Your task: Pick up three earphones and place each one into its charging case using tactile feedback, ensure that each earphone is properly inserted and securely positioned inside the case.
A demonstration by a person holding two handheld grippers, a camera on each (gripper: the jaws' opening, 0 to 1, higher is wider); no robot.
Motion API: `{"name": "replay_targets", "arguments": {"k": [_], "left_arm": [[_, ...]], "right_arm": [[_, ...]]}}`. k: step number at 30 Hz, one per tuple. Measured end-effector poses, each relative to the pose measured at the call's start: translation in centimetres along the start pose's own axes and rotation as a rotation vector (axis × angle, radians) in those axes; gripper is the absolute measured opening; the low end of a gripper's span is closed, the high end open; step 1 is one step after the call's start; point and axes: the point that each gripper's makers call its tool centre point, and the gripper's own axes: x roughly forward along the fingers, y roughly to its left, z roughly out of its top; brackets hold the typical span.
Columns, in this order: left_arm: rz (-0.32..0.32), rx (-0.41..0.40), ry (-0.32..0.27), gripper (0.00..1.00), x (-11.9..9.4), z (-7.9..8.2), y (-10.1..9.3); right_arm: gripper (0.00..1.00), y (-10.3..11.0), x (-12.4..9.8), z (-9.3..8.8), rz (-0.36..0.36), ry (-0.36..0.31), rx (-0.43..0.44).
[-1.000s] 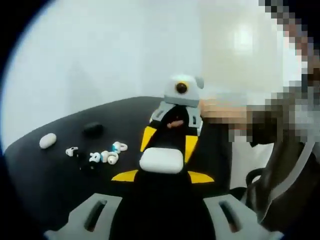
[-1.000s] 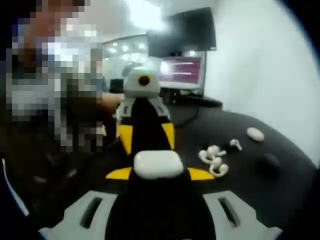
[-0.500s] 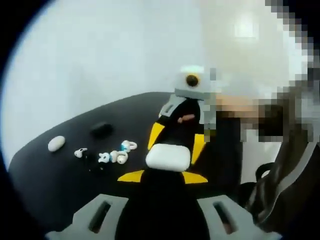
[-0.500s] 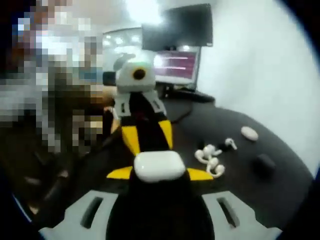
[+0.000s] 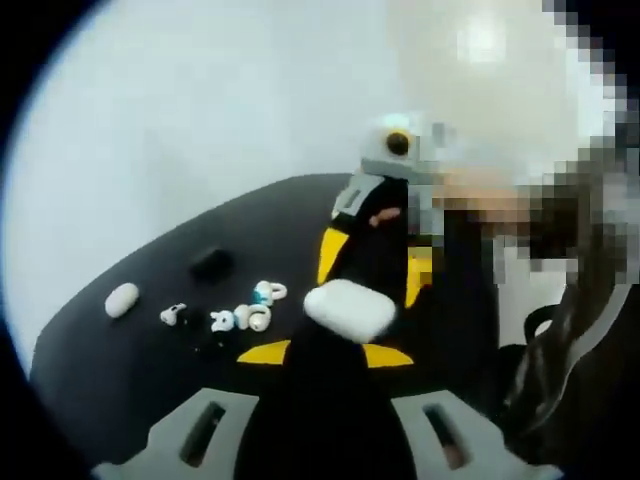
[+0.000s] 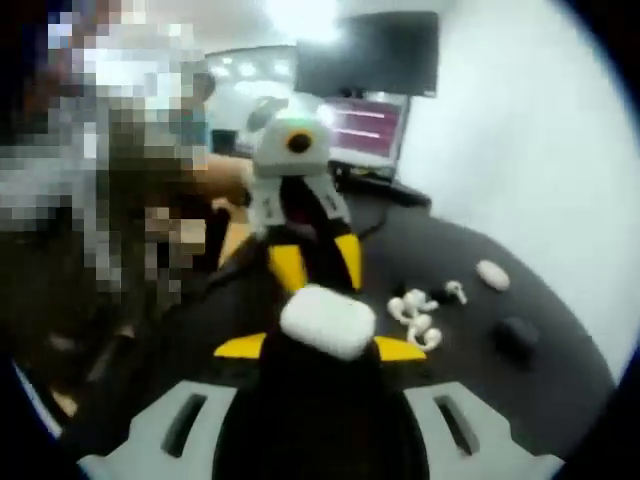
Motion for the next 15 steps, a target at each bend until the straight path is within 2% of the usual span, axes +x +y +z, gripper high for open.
{"name": "replay_targets", "arguments": {"k": [2, 5, 8, 10, 11, 12, 13, 14, 15], "left_arm": [[-0.016, -0.052, 0.002, 0.16, 0.0, -0.1, 0.1], [-0.034, -0.064, 0.024, 0.18, -0.1, -0.3, 0.0], [-0.116, -0.088, 0.058, 0.25, -1.1, -0.6, -1.3], [-0.138, -0.099, 0.051, 0.3, -1.7, -0.5, -1.6], [-0.124, -0.082, 0.043, 0.31, -2.0, -0.4, -1.5], [-0.082, -0.037, 0.021, 0.31, -2.2, 0.0, -0.8], [-0.065, -0.038, -0.006, 0.3, -2.4, 0.4, -0.7], [-0.081, -0.102, -0.051, 0.3, -2.5, 1.1, -1.1], [-0.126, -0.182, -0.091, 0.3, -2.6, 1.8, -1.9]], "right_arm": [[0.41, 0.7, -0.2, 0.2, 0.033, -0.012, -0.001], [0.4, 0.7, -0.2, -0.1, 0.05, -0.009, 0.037], [0.4, 0.8, -0.6, -0.1, 0.059, -0.016, 0.047], [0.4, 0.7, -0.8, 0.3, 0.056, -0.031, 0.044], [0.4, 0.7, -0.9, 0.9, 0.056, -0.053, 0.037], [0.4, 0.7, -1.0, 1.5, 0.058, -0.081, 0.045], [0.4, 0.8, -1.2, 2.4, 0.066, -0.125, 0.07], [0.4, 0.6, -1.3, 2.8, 0.064, -0.144, 0.087], [0.4, 0.3, -1.4, 3.1, 0.055, -0.161, 0.098]]}}
